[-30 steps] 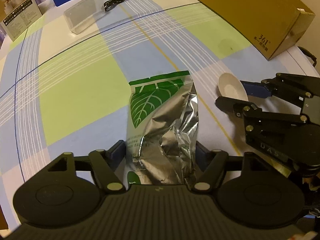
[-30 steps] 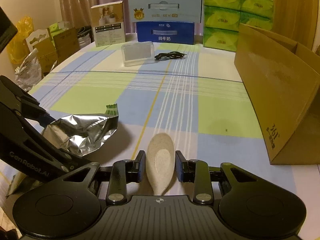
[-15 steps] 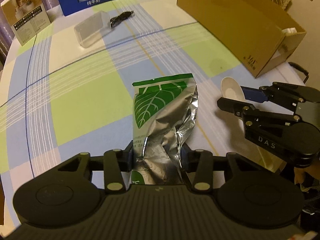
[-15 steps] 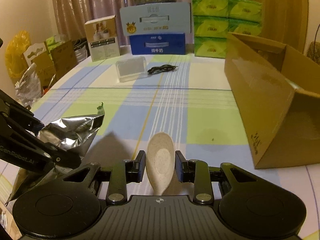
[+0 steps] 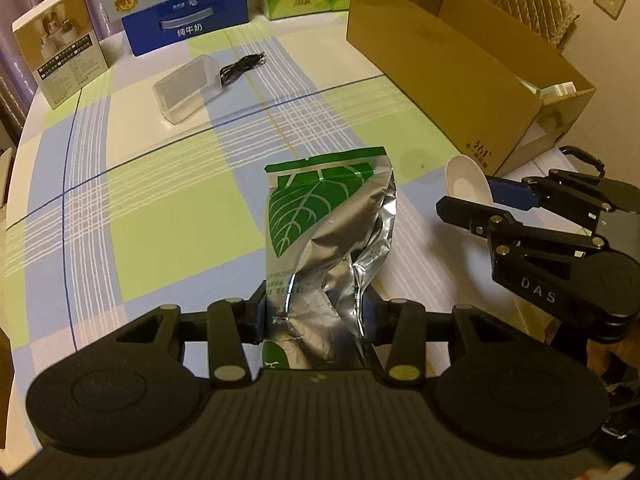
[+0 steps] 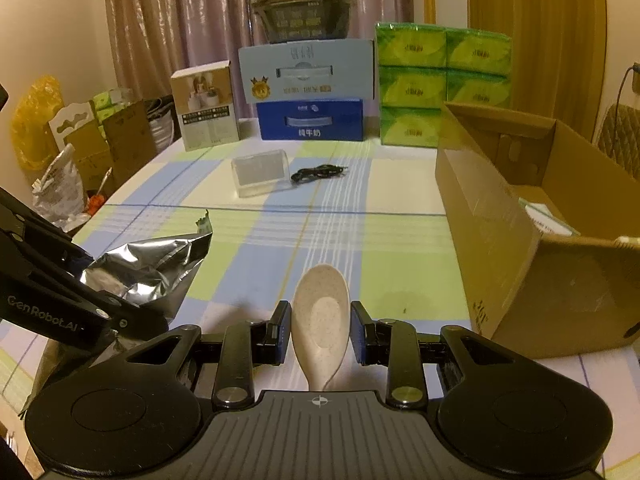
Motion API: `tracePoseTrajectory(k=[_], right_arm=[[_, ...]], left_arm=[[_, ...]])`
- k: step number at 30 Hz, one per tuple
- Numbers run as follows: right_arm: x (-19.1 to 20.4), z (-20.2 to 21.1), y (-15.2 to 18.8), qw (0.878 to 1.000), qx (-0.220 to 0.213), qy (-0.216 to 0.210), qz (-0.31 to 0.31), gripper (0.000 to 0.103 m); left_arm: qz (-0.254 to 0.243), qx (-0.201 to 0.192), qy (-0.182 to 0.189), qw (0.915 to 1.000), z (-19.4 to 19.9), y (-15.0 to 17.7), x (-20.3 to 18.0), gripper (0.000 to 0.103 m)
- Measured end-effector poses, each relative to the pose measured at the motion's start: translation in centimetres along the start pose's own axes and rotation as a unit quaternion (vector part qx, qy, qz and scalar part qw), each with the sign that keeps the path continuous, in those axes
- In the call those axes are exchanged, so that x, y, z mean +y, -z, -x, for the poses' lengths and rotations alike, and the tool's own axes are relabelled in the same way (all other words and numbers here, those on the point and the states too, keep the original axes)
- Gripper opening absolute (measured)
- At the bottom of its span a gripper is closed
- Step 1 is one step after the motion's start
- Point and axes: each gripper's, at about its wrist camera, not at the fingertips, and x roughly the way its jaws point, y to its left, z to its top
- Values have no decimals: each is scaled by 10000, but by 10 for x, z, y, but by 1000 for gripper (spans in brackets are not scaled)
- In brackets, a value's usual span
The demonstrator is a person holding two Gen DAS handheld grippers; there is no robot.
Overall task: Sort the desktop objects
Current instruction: 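Carry the foil bag and spoon over the cardboard box with both tools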
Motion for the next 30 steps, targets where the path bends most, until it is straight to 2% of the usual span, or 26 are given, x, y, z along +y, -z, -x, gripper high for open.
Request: tracePoseTrajectory(k=[17,30], right_arm=[[-14,39,-31,9991,-401,114,-50,28],[-63,75,-58,9958,-754,450,-278,28]], left_arm=[[-70,-303,68,9995,31,-17,-26,39],[-343,-494,371,9975,39,-58,-76,39]])
